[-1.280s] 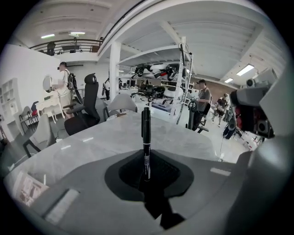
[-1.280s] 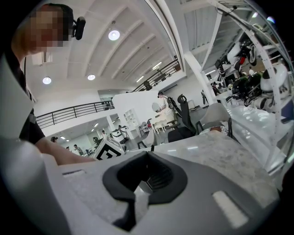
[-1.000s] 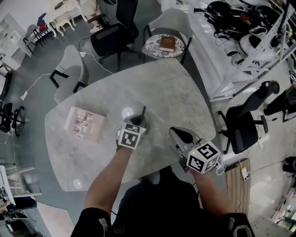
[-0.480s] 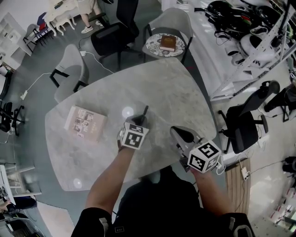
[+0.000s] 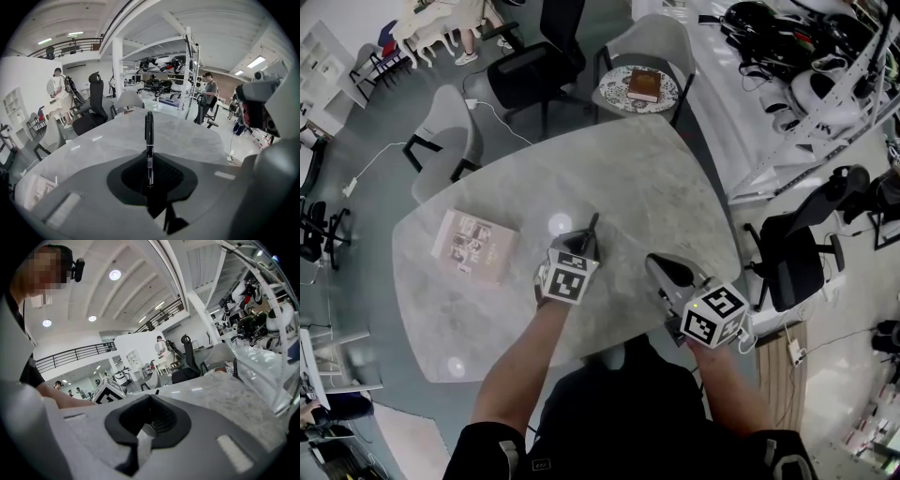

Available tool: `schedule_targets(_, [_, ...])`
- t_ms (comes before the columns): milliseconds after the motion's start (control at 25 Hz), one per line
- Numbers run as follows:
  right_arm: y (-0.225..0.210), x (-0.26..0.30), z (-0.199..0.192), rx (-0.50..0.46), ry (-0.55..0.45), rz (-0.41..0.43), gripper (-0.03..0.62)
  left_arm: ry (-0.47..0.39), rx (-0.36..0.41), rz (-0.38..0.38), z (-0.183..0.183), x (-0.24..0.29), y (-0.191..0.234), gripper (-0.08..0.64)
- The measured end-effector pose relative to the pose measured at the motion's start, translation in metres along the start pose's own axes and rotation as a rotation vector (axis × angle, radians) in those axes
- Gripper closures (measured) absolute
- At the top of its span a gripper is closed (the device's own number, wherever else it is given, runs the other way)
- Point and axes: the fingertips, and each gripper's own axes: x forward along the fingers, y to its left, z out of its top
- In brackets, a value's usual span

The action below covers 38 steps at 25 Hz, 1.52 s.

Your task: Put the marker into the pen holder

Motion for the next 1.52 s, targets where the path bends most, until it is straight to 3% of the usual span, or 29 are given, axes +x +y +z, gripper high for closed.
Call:
schedule_targets(680, [0.004, -0.001, 0.003, -0.006, 0.007, 0.006, 0.589, 0.146, 0.023, -0.046, -0.017, 0.012, -0.005, 0.515])
schedule_targets(1240, [0.007, -0.005, -0.005, 0.004, 0.015, 0.008, 0.589, 0.139, 0.036, -0.046, -0.018, 0.012, -0.005, 0.514])
schedule_targets(1520, [0.002, -0.007, -0.006, 0.015, 0.012, 0.006, 0.589, 0.181, 0.064, -0.072, -0.019, 0.013, -0.008, 0.514])
